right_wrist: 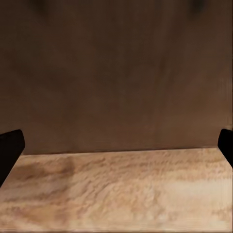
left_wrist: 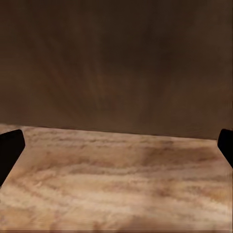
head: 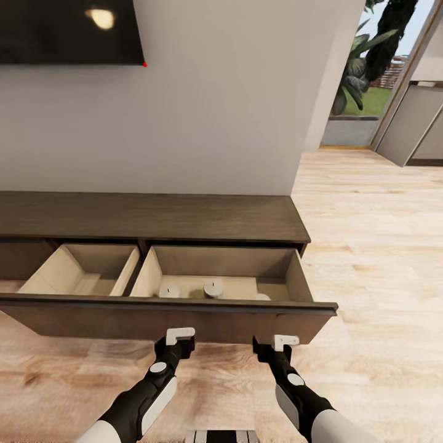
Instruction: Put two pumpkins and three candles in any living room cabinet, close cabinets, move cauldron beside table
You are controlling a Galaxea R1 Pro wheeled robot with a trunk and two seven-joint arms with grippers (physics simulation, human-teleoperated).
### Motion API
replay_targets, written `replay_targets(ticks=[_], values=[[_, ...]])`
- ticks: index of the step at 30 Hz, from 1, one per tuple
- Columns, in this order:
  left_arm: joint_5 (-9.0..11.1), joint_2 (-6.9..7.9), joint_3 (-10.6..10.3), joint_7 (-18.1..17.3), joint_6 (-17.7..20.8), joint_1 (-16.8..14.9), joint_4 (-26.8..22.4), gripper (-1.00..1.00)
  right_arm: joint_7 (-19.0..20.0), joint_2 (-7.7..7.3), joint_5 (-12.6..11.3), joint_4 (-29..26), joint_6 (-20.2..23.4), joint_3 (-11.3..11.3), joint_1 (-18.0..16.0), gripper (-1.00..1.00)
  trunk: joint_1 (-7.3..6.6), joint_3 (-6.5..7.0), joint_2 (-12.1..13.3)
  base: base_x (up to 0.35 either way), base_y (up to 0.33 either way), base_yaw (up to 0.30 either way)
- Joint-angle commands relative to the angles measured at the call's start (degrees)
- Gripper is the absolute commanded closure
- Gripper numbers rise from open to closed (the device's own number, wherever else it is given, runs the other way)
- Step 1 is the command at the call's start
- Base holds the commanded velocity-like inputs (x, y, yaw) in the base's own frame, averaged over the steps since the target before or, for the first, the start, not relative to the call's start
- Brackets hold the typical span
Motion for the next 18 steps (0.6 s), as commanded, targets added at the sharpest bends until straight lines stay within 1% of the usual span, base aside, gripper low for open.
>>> replay_targets(ticks=[1, 9, 18], values=[[0.3, 0.08, -0.3, 0.5, 0.2, 0.0, -0.1, -1.0, -0.4, 0.04, -0.5, 0.0, 0.1, 0.5, 0.0, -1.0, 0.01, -0.27, 0.0, 0.0, 0.0, 0.0], [0.3, 0.09, -0.3, 0.4, 0.2, 0.0, -0.1, -1.0, -0.3, 0.03, -0.5, 0.0, -0.3, 0.6, 0.0, -1.0, 0.22, -2.04, -0.1, 0.0, 0.0, 0.0], [0.3, 0.05, -0.3, 0.5, 0.2, 0.0, -0.1, -1.0, -0.2, -0.2, -0.5, -0.1, -0.4, 0.6, 0.0, -1.0, 0.22, -2.04, -0.1, 0.0, 0.0, 0.0]])
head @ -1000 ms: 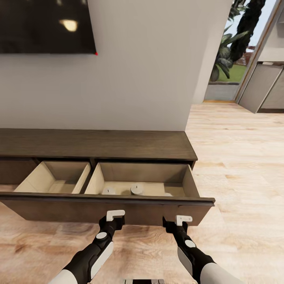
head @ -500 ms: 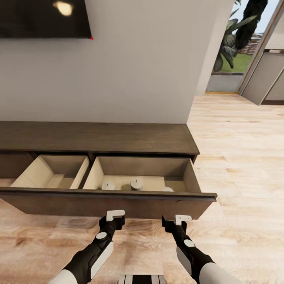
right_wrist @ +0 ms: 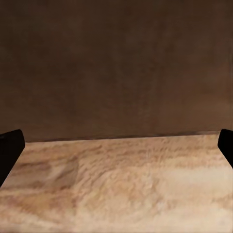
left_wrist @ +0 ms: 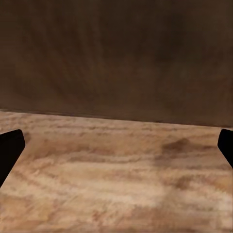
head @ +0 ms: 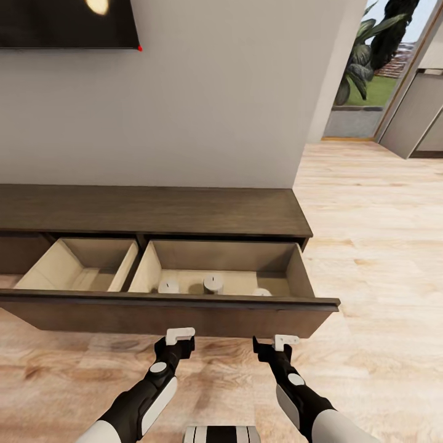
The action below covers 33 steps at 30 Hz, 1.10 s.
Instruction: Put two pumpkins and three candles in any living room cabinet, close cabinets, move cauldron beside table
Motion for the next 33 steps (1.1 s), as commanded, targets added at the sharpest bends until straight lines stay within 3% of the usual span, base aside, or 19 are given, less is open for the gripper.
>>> replay_targets(ticks=[1, 5, 12, 17, 33], values=[[0.3, 0.05, -0.3, 0.5, 0.2, 0.0, -0.1, -1.0, -0.3, -0.05, -0.5, 0.0, -0.2, 0.5, 0.0, -1.0, -0.01, -0.04, 0.0, 0.015, 0.0, 0.0], [0.3, 0.05, -0.3, 0.7, 0.2, 0.0, -0.1, -1.0, -0.3, -0.05, -0.5, 0.0, -0.5, 0.5, 0.0, -1.0, -0.01, -0.04, 0.0, 0.102, 0.0, 0.0], [0.2, 0.27, -0.6, 0.7, -1.3, 0.0, -0.1, -1.0, -0.3, -0.08, -0.4, 0.1, -8.4, 0.9, 0.0, -1.0, -0.01, -0.04, 0.0, 0.026, 0.0, 0.0], [0.1, 0.53, -0.7, 0.5, -5.9, 0.3, 0.1, -1.0, -0.3, -0.02, -0.4, 0.1, -9.1, 1.1, 0.0, -1.0, -0.01, -0.04, 0.0, 0.001, 0.0, 0.0], [0.1, 0.94, -1.7, 0.5, -6.8, 0.4, -0.1, -1.0, -0.3, -0.11, -0.4, 0.2, -9.1, 1.0, 0.0, -1.0, -0.01, -0.04, 0.0, 0.0, 0.0, 0.0]])
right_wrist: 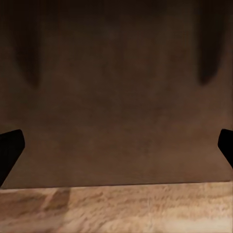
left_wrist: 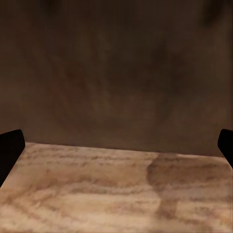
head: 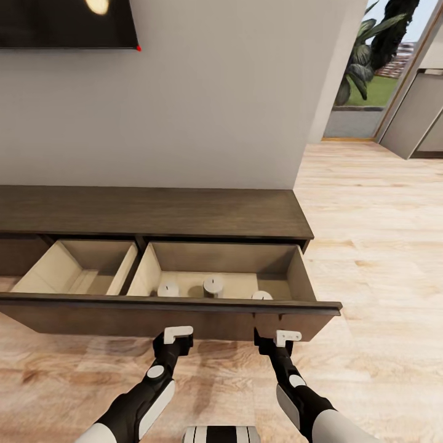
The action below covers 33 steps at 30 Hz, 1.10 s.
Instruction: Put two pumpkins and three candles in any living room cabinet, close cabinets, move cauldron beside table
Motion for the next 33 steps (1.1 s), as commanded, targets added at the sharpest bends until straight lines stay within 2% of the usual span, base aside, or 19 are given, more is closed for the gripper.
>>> replay_targets(ticks=[1, 12, 33], values=[[0.6, 0.04, -0.4, 0.4, -0.4, -0.1, 0.0, -1.0, -0.3, -0.04, -0.5, 0.1, -0.2, 0.5, 0.0, -1.0, -0.01, -0.04, 0.0, 0.0, 0.0, 0.0], [0.6, 0.03, -0.3, 0.4, -0.1, -0.1, 0.1, -1.0, -0.3, -0.02, -0.5, 0.1, -0.2, 0.5, 0.0, -1.0, -0.01, -0.04, 0.0, 0.106, 0.0, 0.0], [0.6, -0.05, -0.3, 0.4, 0.1, -0.1, 0.1, -1.0, -0.3, 0.02, -0.5, 0.0, -0.2, 0.6, 0.0, -1.0, -0.01, -0.04, 0.0, 0.192, 0.0, 0.0]])
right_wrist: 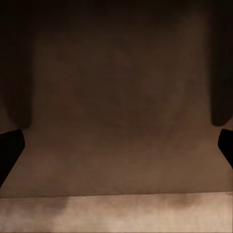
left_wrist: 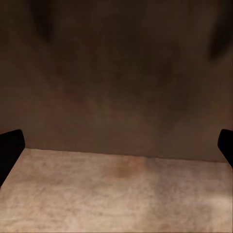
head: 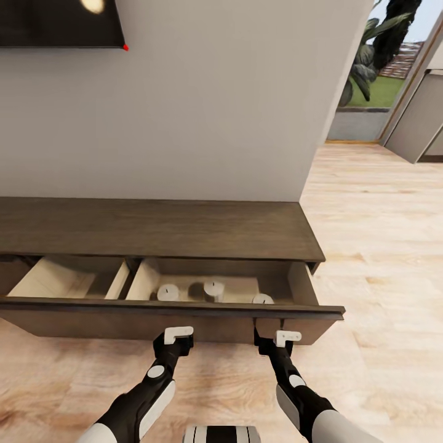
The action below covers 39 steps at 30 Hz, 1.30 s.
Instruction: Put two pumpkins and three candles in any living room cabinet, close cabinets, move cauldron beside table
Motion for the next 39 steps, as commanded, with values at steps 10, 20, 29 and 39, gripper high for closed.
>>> replay_targets(ticks=[10, 20, 29, 39], values=[[0.6, 0.05, -0.4, 0.4, -0.3, -0.1, 0.0, -1.0, -0.2, -0.04, -0.5, 0.1, -0.2, 0.5, -0.1, -1.0, 0.01, -0.04, 0.0, 0.203, 0.0, 0.0], [0.6, 0.07, -0.4, 0.4, -0.3, -0.1, 0.0, -1.0, -0.2, -0.07, -0.5, 0.0, -0.2, 0.5, -0.1, -1.0, 0.01, -0.04, 0.0, 0.203, 0.0, 0.0], [0.6, 0.13, -0.4, 0.4, -0.3, -0.1, 0.0, -1.0, -0.2, -0.05, -0.4, 0.1, -0.1, 0.5, -0.1, -1.0, 0.01, -0.04, 0.0, 0.192, 0.0, 0.0], [0.6, 0.13, -0.4, 0.4, -0.4, -0.1, 0.0, -1.0, -0.2, -0.09, -0.4, 0.0, -0.1, 0.5, -0.1, -1.0, 0.01, -0.04, 0.0, 0.109, 0.0, 0.0]])
